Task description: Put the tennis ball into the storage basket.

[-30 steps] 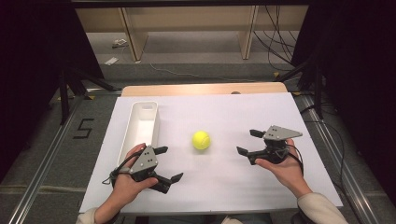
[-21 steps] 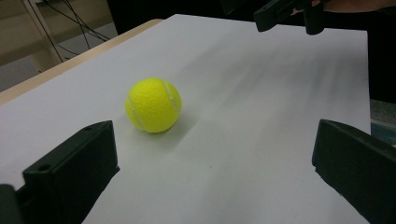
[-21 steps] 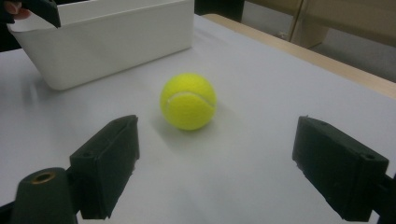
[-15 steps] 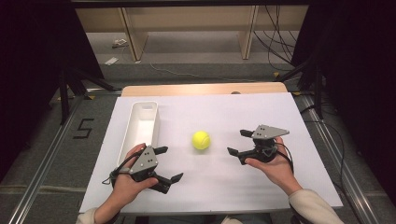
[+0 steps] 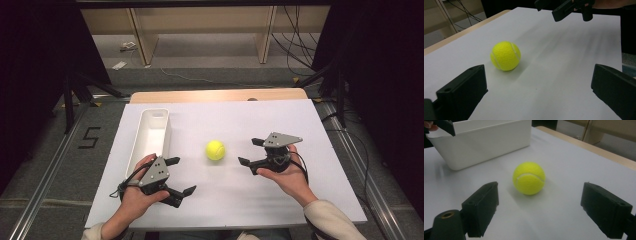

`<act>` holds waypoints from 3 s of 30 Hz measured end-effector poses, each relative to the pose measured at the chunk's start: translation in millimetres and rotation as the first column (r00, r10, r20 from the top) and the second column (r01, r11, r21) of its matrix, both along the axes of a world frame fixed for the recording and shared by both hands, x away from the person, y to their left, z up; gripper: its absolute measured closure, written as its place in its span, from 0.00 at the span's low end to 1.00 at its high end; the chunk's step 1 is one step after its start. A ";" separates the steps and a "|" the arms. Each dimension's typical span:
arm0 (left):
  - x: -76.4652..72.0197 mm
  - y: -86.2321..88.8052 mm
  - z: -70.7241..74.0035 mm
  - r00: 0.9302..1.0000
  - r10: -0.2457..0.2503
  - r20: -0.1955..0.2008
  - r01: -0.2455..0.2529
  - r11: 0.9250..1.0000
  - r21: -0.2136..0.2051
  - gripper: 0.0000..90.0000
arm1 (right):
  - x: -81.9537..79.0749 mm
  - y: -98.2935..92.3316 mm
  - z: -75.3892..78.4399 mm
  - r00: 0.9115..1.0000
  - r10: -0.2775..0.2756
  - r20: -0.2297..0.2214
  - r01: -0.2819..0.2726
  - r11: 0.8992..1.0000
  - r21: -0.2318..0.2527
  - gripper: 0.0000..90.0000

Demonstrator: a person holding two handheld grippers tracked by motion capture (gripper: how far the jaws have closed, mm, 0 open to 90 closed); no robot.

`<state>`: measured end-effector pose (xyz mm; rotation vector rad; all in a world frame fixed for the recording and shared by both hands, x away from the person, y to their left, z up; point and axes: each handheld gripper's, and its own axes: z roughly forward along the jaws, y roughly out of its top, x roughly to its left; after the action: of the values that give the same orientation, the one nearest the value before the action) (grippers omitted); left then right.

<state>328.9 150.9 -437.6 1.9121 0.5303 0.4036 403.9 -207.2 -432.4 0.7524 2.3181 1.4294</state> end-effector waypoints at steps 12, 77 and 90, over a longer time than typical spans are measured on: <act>0.2 -0.1 -0.3 1.000 -0.003 -0.001 0.003 1.000 0.003 0.00 | 3.9 6.2 -1.1 1.000 0.015 -0.008 -0.015 1.000 0.003 0.17; 0.0 0.1 0.3 1.000 -0.005 0.001 0.005 1.000 0.002 0.00 | 26.6 46.5 -12.4 0.997 0.062 -0.050 -0.062 0.998 -0.007 0.17; 0.2 0.2 0.2 1.000 -0.006 0.000 0.006 1.000 0.002 0.00 | 35.4 59.0 -17.3 0.996 0.063 -0.063 -0.064 0.998 -0.021 0.17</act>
<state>329.1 151.1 -437.4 1.9147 0.5241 0.4006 439.3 -148.2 -449.7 0.7332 2.4214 1.4230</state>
